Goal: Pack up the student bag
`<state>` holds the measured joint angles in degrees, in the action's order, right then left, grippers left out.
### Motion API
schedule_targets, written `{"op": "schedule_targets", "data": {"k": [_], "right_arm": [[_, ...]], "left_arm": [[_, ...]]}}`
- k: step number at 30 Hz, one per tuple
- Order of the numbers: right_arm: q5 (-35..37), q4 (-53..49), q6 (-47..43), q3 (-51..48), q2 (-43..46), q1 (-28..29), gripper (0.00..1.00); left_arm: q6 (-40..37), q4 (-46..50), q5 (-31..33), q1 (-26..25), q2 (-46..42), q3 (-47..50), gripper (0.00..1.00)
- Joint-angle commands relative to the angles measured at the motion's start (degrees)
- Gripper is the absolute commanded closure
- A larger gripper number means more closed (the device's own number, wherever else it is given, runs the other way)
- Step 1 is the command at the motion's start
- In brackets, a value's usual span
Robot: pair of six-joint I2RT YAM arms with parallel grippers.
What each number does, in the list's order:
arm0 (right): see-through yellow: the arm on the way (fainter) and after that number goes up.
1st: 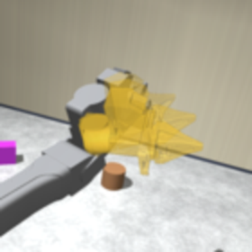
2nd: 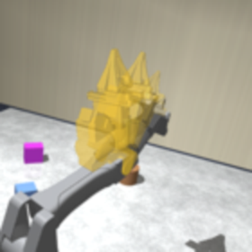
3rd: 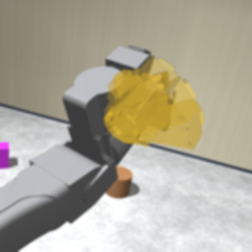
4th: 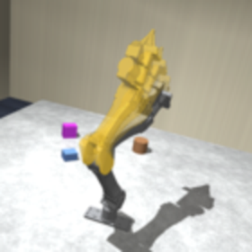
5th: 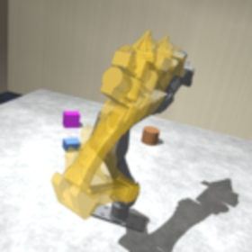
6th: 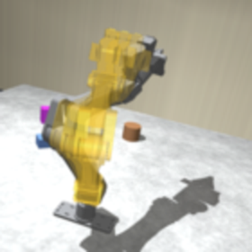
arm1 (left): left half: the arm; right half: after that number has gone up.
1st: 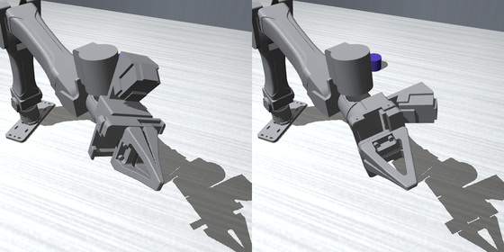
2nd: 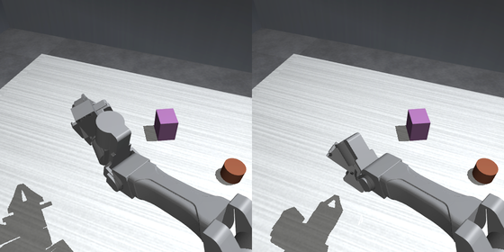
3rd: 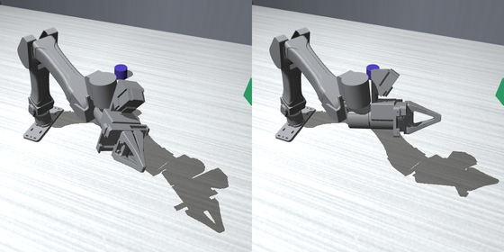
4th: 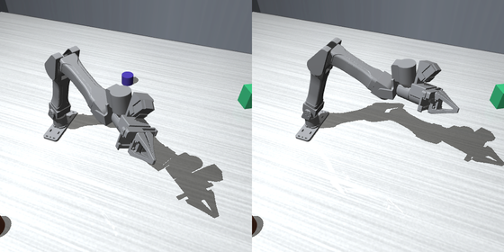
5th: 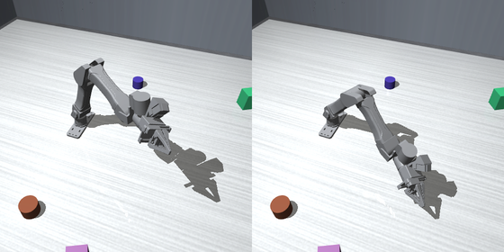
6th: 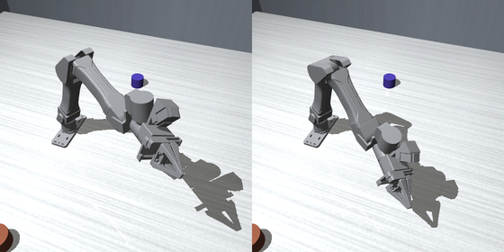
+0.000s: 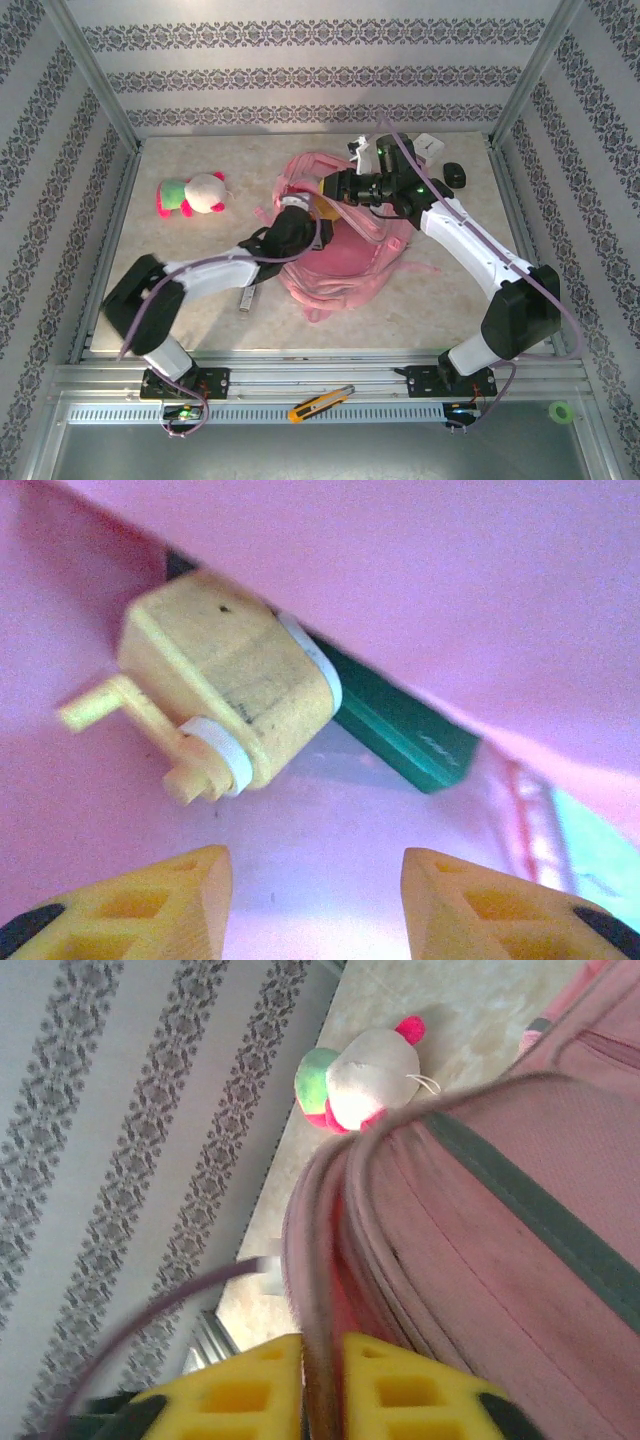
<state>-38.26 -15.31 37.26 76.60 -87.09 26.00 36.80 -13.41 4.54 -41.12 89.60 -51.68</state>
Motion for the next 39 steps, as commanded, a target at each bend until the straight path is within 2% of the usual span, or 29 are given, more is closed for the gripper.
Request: {"op": "schedule_targets", "data": {"k": [1,3,5,10,15,18,23,26,29,33,36,39], "right_arm": [[-0.04,-2.01,-2.87,1.05,4.68,0.91,0.51],[1.78,-5.82,-5.21,1.19,6.58,0.95,0.37],[4.52,-9.84,-7.33,0.99,9.07,0.65,0.33],[11.36,-18.90,-10.00,-2.49,14.99,-1.75,0.29],[15.54,-20.27,-8.01,-10.70,19.33,-3.38,0.29],[16.44,-18.34,-5.76,-15.39,20.03,-3.50,0.29],[19.98,-14.56,-3.80,-22.15,17.98,-4.09,0.29],[20.04,-10.07,-2.05,-26.48,15.78,-4.73,0.31],[19.42,-5.47,1.28,-29.40,13.07,-5.70,0.39],[21.61,-1.53,0.09,-30.33,8.46,-7.29,0.52],[19.61,1.15,-2.20,-29.03,4.20,-9.83,0.58],[17.41,2.71,-5.59,-26.25,-0.04,-11.00,0.60]], "left_arm": [[1.82,6.68,-0.90,0.32,-9.13,4.07,0.48],[1.77,13.95,1.13,0.51,-15.22,5.30,0.43],[2.88,19.80,3.15,0.71,-20.99,5.92,0.40],[9.20,31.80,6.31,2.19,-35.19,8.44,0.33],[13.02,33.28,5.42,6.60,-42.97,10.99,0.27],[10.50,30.79,1.80,10.37,-39.13,9.88,0.24],[5.76,23.99,-7.25,15.57,-23.08,4.43,0.25],[3.31,22.46,-9.40,16.30,-13.21,1.21,0.29],[2.93,22.55,-10.51,16.25,-6.23,0.48,0.39],[5.05,18.08,-12.97,14.44,-2.81,6.26,0.62],[6.29,14.86,-13.39,9.92,-3.42,10.51,0.69],[9.26,13.60,-13.27,4.45,-4.55,13.55,0.69]]}}
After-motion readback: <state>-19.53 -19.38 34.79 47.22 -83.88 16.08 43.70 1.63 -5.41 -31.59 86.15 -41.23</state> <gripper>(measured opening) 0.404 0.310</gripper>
